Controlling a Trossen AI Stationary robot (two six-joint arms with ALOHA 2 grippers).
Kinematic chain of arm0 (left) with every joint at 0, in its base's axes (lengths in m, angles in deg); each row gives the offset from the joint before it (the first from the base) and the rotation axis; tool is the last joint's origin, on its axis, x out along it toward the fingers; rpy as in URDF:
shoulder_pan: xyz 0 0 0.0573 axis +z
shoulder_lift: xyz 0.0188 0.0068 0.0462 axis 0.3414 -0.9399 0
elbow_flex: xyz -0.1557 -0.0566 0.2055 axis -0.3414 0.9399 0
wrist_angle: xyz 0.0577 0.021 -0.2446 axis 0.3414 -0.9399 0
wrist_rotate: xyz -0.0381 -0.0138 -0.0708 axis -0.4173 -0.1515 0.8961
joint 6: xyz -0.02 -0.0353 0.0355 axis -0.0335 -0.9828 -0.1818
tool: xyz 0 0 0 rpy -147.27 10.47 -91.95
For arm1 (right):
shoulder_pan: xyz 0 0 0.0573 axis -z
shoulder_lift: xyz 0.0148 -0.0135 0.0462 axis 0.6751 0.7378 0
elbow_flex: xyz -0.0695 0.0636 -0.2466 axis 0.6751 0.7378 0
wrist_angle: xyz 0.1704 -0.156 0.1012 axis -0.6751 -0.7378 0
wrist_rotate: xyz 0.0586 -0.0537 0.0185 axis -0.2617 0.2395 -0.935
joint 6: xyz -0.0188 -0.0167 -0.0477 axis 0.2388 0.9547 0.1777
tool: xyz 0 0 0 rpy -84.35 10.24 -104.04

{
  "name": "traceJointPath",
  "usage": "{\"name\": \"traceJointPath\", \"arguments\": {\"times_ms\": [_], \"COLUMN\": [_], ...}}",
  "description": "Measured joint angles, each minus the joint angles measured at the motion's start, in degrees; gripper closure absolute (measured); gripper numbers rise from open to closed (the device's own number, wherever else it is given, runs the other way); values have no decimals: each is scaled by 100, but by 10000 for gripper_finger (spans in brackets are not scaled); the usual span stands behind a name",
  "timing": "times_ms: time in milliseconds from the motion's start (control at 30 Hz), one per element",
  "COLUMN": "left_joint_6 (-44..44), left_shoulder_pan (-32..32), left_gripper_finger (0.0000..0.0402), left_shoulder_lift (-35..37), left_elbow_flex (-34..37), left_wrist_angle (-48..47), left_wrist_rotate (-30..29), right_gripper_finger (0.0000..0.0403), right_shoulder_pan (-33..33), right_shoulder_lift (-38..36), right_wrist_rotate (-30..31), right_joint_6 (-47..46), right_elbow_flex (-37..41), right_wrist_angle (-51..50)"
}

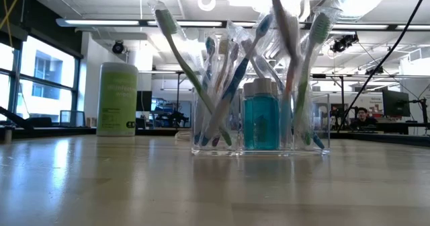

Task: Pick & Place toothbrushing station
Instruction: Put the violet toothbrush into the transparent organizer

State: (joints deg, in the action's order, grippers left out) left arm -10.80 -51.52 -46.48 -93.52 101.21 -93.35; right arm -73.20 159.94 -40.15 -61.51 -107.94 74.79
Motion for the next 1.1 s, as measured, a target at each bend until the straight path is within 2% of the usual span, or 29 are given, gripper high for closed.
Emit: {"name": "traceJointPath", "arguments": {"times_ms": [100,200,500,900,1100], "left_joint_6": [36,37,-44,196,400], "left_shoulder_pan": [-1,-4,-1,-291,-466], "left_gripper_finger": [363,363,363,363,325], "left_shoulder_lift": [-104,-1,-3,-10,-10], "left_elbow_flex": [70,5,6,6,2], "left_wrist_angle": [-191,248,301,-274,-330], "left_wrist_rotate": [18,-30,-117,110,69], "right_gripper_finger": [281,283,283,283,283], "right_shoulder_pan": [-2,0,-28,-475,-636], "right_shoulder_lift": [-80,-9,-17,-126,-363], "right_wrist_rotate": [-159,-290,-211,-177,-174], "right_joint_6": [-209,-446,-484,12,-3], "right_elbow_flex": [-48,-3,-7,9,9], "right_wrist_angle": [-161,-574,-724,-966,-1471]}}
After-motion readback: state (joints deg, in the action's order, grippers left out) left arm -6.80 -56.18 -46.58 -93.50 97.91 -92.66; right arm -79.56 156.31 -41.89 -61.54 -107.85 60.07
